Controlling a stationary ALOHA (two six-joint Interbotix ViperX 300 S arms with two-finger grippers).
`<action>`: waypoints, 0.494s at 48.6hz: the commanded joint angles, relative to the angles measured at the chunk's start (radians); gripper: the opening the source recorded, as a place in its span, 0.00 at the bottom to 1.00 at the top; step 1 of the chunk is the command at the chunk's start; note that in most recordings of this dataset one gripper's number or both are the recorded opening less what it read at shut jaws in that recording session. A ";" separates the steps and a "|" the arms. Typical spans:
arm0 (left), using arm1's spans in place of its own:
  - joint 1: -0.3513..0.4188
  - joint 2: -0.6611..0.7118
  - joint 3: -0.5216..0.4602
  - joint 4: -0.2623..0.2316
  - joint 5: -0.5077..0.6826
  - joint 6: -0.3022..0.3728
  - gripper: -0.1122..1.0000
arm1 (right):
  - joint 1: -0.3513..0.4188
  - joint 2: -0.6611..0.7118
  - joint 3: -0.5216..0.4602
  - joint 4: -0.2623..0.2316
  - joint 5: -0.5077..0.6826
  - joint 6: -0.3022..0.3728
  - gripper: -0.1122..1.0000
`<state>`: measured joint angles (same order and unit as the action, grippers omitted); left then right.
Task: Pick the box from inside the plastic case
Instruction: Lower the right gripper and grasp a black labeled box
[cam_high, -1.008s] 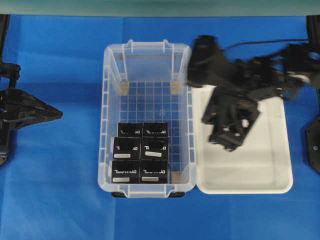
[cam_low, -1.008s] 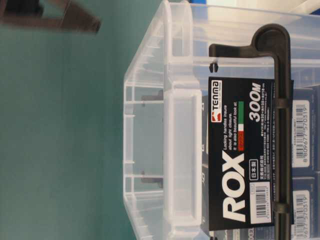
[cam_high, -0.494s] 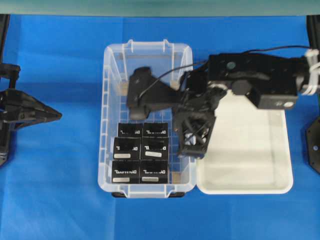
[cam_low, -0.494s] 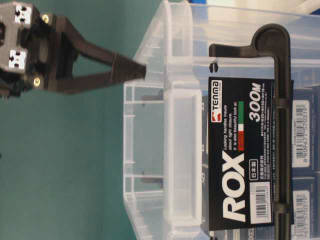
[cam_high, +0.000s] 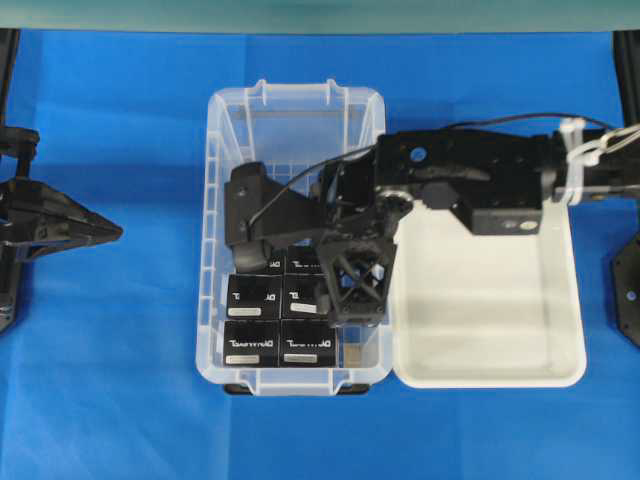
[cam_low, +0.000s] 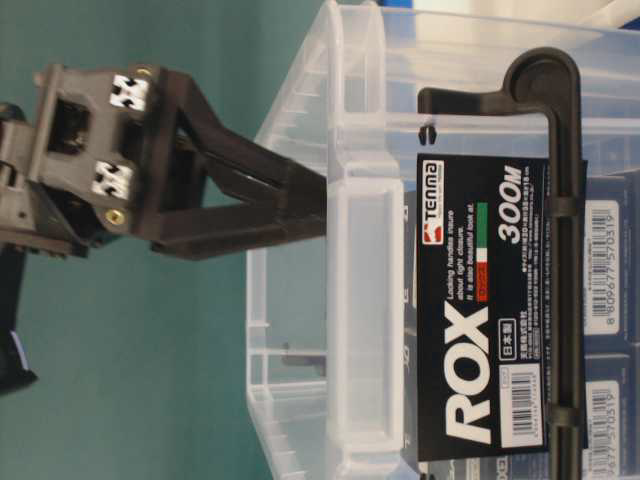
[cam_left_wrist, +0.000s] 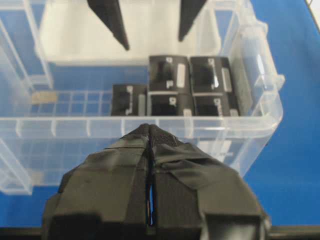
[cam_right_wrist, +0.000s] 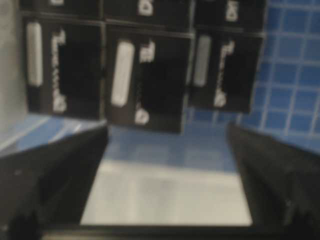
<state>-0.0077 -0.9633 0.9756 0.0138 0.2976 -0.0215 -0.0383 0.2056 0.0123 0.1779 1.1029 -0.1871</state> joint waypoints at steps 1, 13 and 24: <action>-0.002 0.008 -0.026 0.003 -0.002 0.000 0.06 | 0.012 0.015 -0.008 0.005 -0.026 0.003 1.00; -0.002 0.008 -0.029 0.003 -0.002 0.000 0.06 | 0.018 0.041 -0.015 0.006 -0.098 0.067 0.99; 0.000 0.008 -0.029 0.003 -0.002 0.002 0.06 | 0.018 0.055 -0.011 0.008 -0.129 0.087 0.99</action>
<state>-0.0077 -0.9633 0.9725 0.0138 0.3007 -0.0215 -0.0245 0.2500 0.0077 0.1795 0.9863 -0.1012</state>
